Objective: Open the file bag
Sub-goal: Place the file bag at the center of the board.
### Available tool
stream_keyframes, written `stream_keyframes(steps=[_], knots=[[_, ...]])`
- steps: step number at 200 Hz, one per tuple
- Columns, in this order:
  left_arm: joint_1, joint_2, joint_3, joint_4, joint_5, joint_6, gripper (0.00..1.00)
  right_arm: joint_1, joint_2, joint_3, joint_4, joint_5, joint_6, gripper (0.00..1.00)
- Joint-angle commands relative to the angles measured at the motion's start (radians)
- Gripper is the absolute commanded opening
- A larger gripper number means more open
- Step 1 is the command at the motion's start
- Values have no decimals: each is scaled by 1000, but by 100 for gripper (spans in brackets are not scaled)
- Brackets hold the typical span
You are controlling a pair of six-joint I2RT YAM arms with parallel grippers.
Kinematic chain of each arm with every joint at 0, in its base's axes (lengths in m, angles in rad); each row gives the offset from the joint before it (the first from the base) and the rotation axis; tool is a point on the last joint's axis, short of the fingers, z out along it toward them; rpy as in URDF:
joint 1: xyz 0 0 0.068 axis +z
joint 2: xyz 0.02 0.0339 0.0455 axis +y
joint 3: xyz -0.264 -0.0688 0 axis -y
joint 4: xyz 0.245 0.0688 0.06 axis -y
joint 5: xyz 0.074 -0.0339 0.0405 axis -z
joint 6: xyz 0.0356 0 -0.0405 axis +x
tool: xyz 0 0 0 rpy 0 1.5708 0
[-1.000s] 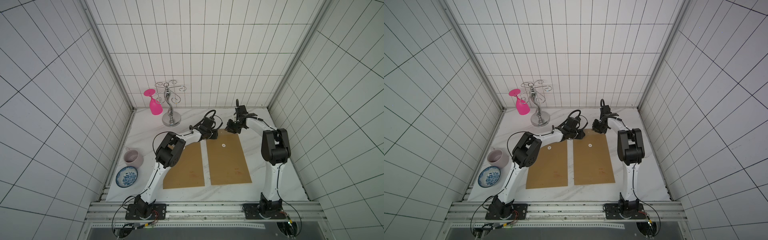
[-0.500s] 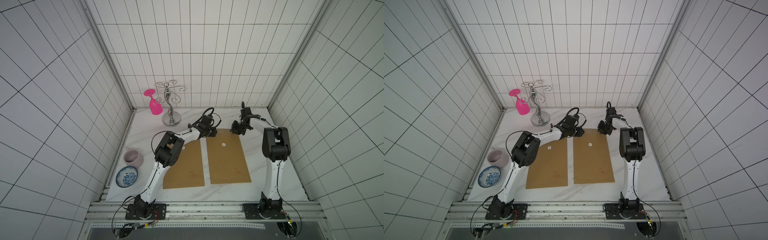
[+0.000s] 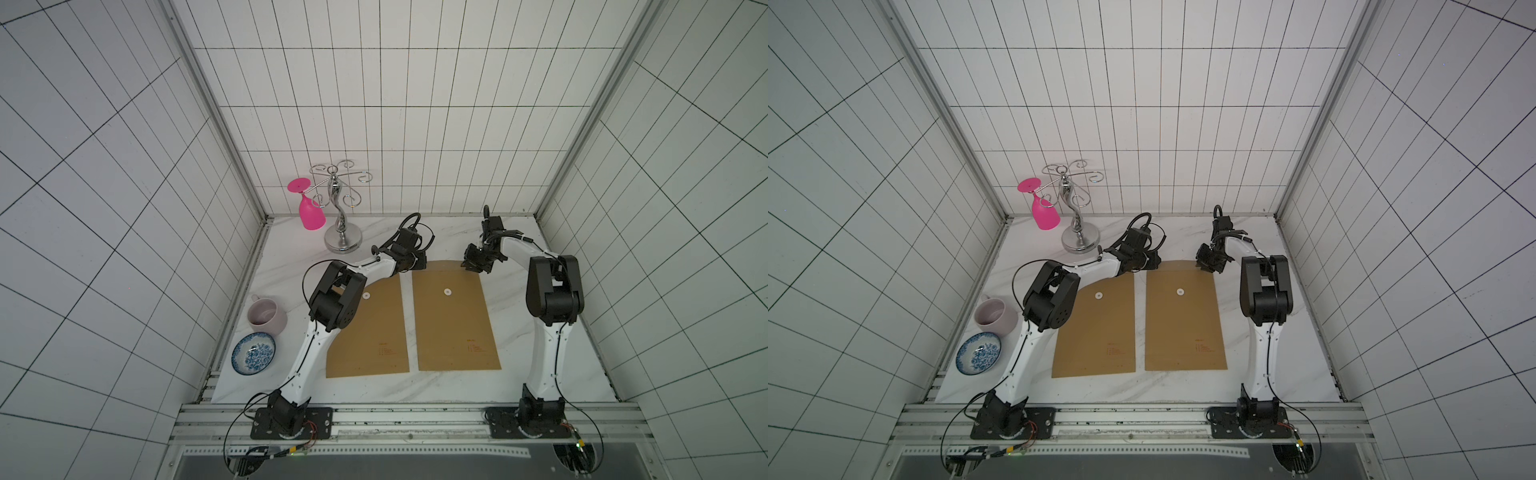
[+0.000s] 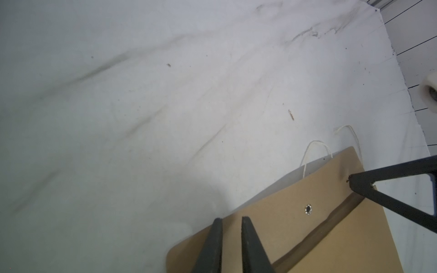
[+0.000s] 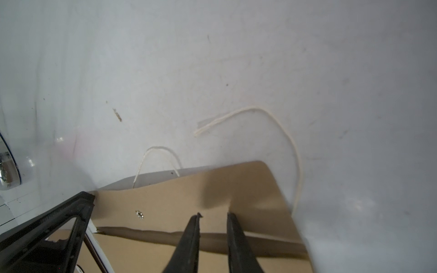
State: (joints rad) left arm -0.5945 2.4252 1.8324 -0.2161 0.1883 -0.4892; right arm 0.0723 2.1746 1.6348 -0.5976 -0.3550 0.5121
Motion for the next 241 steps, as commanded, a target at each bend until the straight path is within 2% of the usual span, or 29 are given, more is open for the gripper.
stream_keyframes(steps=[1, 46, 92, 156, 241], knots=[[-2, 24, 7, 1, 2, -5, 19, 7, -46, 72, -60, -9, 3, 24], [1, 19, 9, 0, -1, 0, 18, 42, 9, 120, -62, -19, -3, 24], [10, 21, 7, -8, -6, 11, 18, 30, 66, 114, -60, -4, -15, 19], [15, 22, 13, -8, -9, 16, 19, 27, 108, 122, -64, 4, -18, 18], [15, -13, 20, 5, 3, 2, 30, 27, 80, 155, -63, -38, -11, 21]])
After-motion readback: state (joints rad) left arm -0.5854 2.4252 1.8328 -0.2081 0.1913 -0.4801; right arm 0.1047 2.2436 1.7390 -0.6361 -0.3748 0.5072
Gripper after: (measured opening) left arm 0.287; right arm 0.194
